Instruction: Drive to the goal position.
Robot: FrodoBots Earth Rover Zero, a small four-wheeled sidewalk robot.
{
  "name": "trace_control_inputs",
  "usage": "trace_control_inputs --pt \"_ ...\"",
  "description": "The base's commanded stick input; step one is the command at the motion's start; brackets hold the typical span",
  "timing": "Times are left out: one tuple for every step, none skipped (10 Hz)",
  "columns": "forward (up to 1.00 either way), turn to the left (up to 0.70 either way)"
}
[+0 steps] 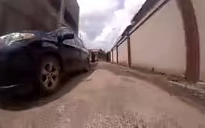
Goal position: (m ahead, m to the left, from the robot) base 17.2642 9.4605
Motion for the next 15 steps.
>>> trace_control_inputs --pt "0.7 0.02" --pt "0.7 0.02" --pt "0.7 0.02" --pt "0.7 0.02" --pt "0.7 -0.01" --pt "0.7 -0.21" --pt "0.7 -0.33" --pt "0.7 -0.33" --pt "0.7 -0.22" --pt "0.7 -0.03" --pt "0.7 0.03" --pt "0.7 0.03" --pt "0.7 0.03" --pt "0.7 0.03" --pt "0.7 0.03"
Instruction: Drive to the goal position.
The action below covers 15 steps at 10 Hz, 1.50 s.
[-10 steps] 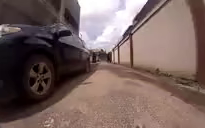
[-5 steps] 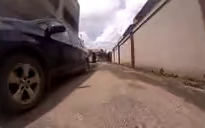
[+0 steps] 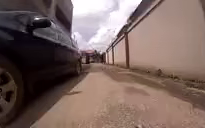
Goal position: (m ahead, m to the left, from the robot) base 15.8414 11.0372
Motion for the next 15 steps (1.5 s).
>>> trace_control_inputs --pt "0.7 0.03" --pt "0.7 0.03" --pt "0.7 0.03" --pt "0.7 0.03" --pt "0.7 -0.32" --pt "0.7 -0.32" --pt "0.7 -0.32" --pt "0.7 -0.32" --pt "0.7 -0.32" --pt "0.7 -0.32" --pt "0.7 -0.32" --pt "0.7 -0.32" --pt "0.7 -0.32" --pt "0.7 -0.25" --pt "0.7 -0.05"
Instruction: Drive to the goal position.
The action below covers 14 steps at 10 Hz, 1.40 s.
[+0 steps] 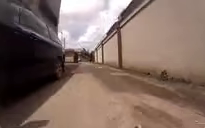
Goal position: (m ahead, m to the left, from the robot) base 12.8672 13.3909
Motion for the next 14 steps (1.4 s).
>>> trace_control_inputs --pt "0.7 0.04" --pt "0.7 0.04" --pt "0.7 0.04" --pt "0.7 0.04" --pt "0.7 0.04" --pt "0.7 0.04" --pt "0.7 0.04" --pt "0.7 0.04" --pt "0.7 0.04" --pt "0.7 0.04" --pt "0.7 0.04" --pt "0.7 0.04" --pt "0.7 0.04" --pt "0.7 0.04"
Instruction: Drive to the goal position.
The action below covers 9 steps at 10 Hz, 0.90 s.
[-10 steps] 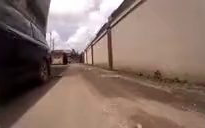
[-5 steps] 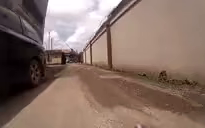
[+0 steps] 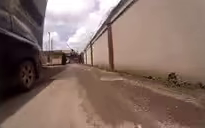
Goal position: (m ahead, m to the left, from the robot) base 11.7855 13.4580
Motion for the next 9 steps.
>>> trace_control_inputs --pt "0.7 0.39" --pt "0.7 0.39" --pt "0.7 0.34" --pt "0.7 0.14" --pt "0.7 0.04" --pt "0.7 0.04" --pt "0.7 0.04" --pt "0.7 0.04" --pt "0.7 0.04"
